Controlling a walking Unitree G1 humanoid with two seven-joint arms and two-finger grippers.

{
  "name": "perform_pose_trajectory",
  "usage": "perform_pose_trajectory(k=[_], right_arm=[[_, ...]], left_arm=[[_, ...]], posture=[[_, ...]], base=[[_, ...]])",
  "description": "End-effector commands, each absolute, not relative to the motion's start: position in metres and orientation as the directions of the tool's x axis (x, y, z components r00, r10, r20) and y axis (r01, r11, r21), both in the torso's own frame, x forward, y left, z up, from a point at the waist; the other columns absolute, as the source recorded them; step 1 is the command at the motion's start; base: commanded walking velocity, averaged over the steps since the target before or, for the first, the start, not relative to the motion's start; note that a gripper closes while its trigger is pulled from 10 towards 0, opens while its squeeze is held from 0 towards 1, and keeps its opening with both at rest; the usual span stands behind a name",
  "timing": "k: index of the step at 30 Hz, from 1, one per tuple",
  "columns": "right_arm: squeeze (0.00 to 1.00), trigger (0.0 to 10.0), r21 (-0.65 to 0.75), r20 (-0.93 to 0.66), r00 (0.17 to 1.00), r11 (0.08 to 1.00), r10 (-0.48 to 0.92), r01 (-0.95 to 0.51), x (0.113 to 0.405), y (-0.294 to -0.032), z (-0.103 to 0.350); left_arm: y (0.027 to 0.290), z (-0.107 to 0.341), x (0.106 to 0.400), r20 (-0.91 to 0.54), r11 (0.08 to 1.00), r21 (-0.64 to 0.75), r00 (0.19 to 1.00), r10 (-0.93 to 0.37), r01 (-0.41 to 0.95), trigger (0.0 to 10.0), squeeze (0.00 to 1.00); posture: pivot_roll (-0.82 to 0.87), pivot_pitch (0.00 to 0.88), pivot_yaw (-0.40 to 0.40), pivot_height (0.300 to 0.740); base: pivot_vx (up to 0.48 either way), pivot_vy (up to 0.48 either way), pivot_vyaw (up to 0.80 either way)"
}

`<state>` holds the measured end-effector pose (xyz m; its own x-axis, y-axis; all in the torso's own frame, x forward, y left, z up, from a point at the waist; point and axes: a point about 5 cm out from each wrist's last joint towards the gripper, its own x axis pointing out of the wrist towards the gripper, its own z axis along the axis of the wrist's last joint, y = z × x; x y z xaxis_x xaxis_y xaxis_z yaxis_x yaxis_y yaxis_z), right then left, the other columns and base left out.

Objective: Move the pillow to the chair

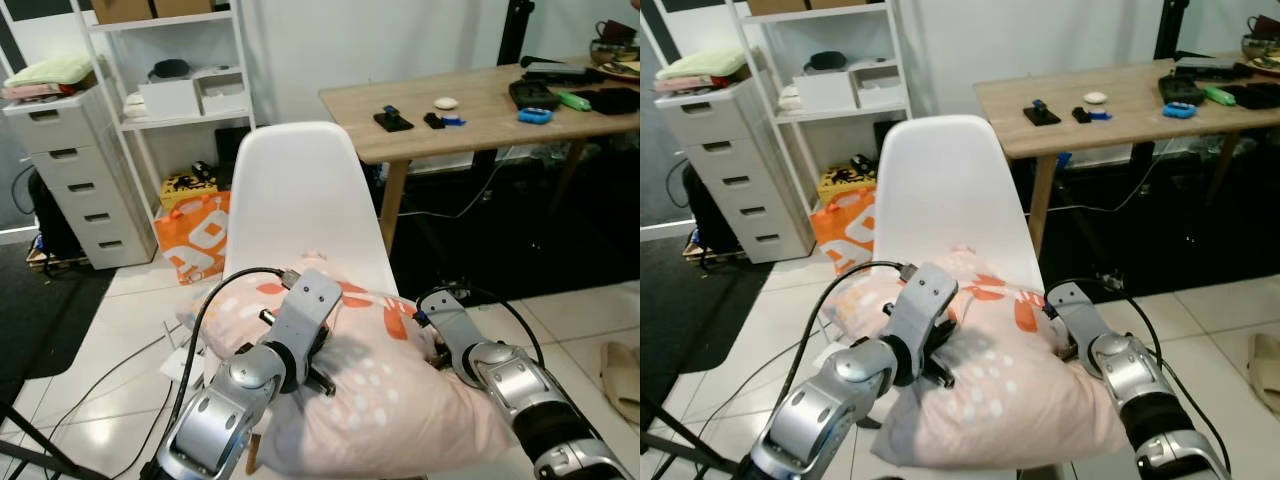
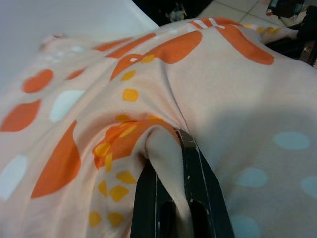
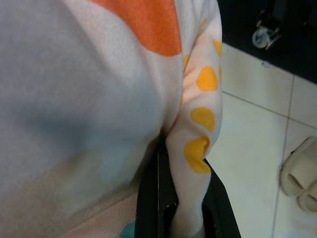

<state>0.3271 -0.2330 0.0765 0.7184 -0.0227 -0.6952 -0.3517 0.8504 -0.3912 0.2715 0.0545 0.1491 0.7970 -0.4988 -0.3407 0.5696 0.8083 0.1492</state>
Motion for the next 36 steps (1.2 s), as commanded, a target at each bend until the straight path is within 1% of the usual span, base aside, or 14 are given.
perform_pose_trajectory(k=[1, 7, 9, 12, 16, 17, 20, 21, 24, 26, 27, 29, 31, 36], right_arm=[[0.00, 10.0, -0.425, -0.699, 0.712, 0.839, -0.065, -0.340, 0.327, -0.236, 0.076], [0.00, 10.0, -0.464, -0.668, 0.737, 0.833, -0.106, -0.301, 0.329, -0.242, 0.080], [0.00, 10.0, -0.440, -0.619, 0.784, 0.848, -0.047, -0.297, 0.336, -0.231, 0.088], [0.00, 10.0, -0.416, -0.594, 0.804, 0.858, -0.005, -0.302, 0.340, -0.222, 0.092], [0.00, 10.0, -0.290, -0.478, 0.864, 0.900, 0.159, -0.326, 0.355, -0.183, 0.109], [0.00, 10.0, -0.290, -0.478, 0.864, 0.900, 0.159, -0.326, 0.355, -0.183, 0.109], [0.00, 10.0, -0.197, -0.409, 0.871, 0.905, 0.273, -0.376, 0.364, -0.146, 0.117], [0.00, 10.0, -0.197, -0.409, 0.871, 0.905, 0.273, -0.376, 0.364, -0.146, 0.117], [0.00, 10.0, -0.184, -0.387, 0.868, 0.896, 0.312, -0.404, 0.368, -0.127, 0.119], [0.00, 10.0, -0.185, -0.365, 0.859, 0.877, 0.358, -0.444, 0.371, -0.104, 0.122], [0.00, 10.0, -0.185, -0.365, 0.859, 0.877, 0.358, -0.444, 0.371, -0.104, 0.122], [0.00, 10.0, -0.180, -0.349, 0.851, 0.863, 0.394, -0.473, 0.373, -0.087, 0.126], [0.00, 10.0, -0.180, -0.349, 0.851, 0.863, 0.394, -0.473, 0.373, -0.087, 0.126], [0.00, 10.0, -0.148, -0.362, 0.804, 0.823, 0.471, -0.549, 0.372, -0.055, 0.126]], left_arm=[[0.060, 0.156, 0.275, -0.327, 0.820, 0.183, 0.820, -0.470, 0.543, 10.0, 0.00], [0.048, 0.161, 0.275, -0.299, 0.816, 0.128, 0.807, -0.510, 0.563, 10.0, 0.00], [0.038, 0.164, 0.278, -0.273, 0.819, 0.092, 0.806, -0.526, 0.566, 10.0, 0.00], [0.036, 0.164, 0.281, -0.269, 0.828, 0.091, 0.814, -0.515, 0.554, 10.0, 0.00], [0.051, 0.160, 0.301, -0.274, 0.894, 0.135, 0.883, -0.381, 0.428, 10.0, 0.00], [0.051, 0.160, 0.301, -0.274, 0.894, 0.135, 0.883, -0.381, 0.428, 10.0, 0.00], [0.090, 0.161, 0.318, -0.252, 0.942, 0.187, 0.940, -0.229, 0.280, 10.0, 0.00], [0.090, 0.161, 0.318, -0.252, 0.942, 0.187, 0.940, -0.229, 0.280, 10.0, 0.00], [0.113, 0.163, 0.322, -0.239, 0.954, 0.218, 0.959, -0.151, 0.205, 10.0, 0.00], [0.143, 0.165, 0.323, -0.223, 0.954, 0.275, 0.973, -0.059, 0.121, 10.0, 0.00], [0.143, 0.165, 0.323, -0.223, 0.954, 0.275, 0.973, -0.059, 0.121, 10.0, 0.00], [0.164, 0.165, 0.321, -0.217, 0.950, 0.306, 0.976, 0.005, 0.063, 10.0, 0.00], [0.164, 0.165, 0.321, -0.217, 0.950, 0.306, 0.976, 0.005, 0.063, 10.0, 0.00], [0.213, 0.157, 0.306, -0.233, 0.908, 0.415, 0.960, 0.156, -0.047, 10.0, 0.00]], posture=[[-0.22, 0.039, 0.055, 0.548], [-0.22, 0.042, 0.055, 0.523], [-0.22, 0.043, 0.056, 0.523], [-0.22, 0.043, 0.058, 0.523], [-0.22, 0.044, 0.061, 0.523], [-0.22, 0.044, 0.061, 0.523], [-0.22, 0.050, 0.061, 0.523], [-0.22, 0.050, 0.061, 0.523], [-0.21, 0.053, 0.058, 0.523], [-0.20, 0.059, 0.050, 0.523], [-0.20, 0.059, 0.050, 0.523], [-0.19, 0.063, 0.046, 0.523], [-0.19, 0.063, 0.046, 0.523], [-0.16, 0.079, 0.032, 0.523]], base=[[0.000, 0.000, 0.00], [0.000, 0.000, 0.00], [0.000, 0.000, 0.00], [0.000, 0.000, 0.00], [0.000, 0.000, 0.00], [0.000, 0.000, 0.00], [0.000, 0.000, 0.00], [0.000, 0.000, 0.00], [0.000, 0.000, 0.00], [0.000, 0.000, 0.00], [0.000, 0.000, 0.00], [0.000, 0.000, 0.00], [0.000, 0.000, 0.00], [0.000, 0.000, 0.00]])
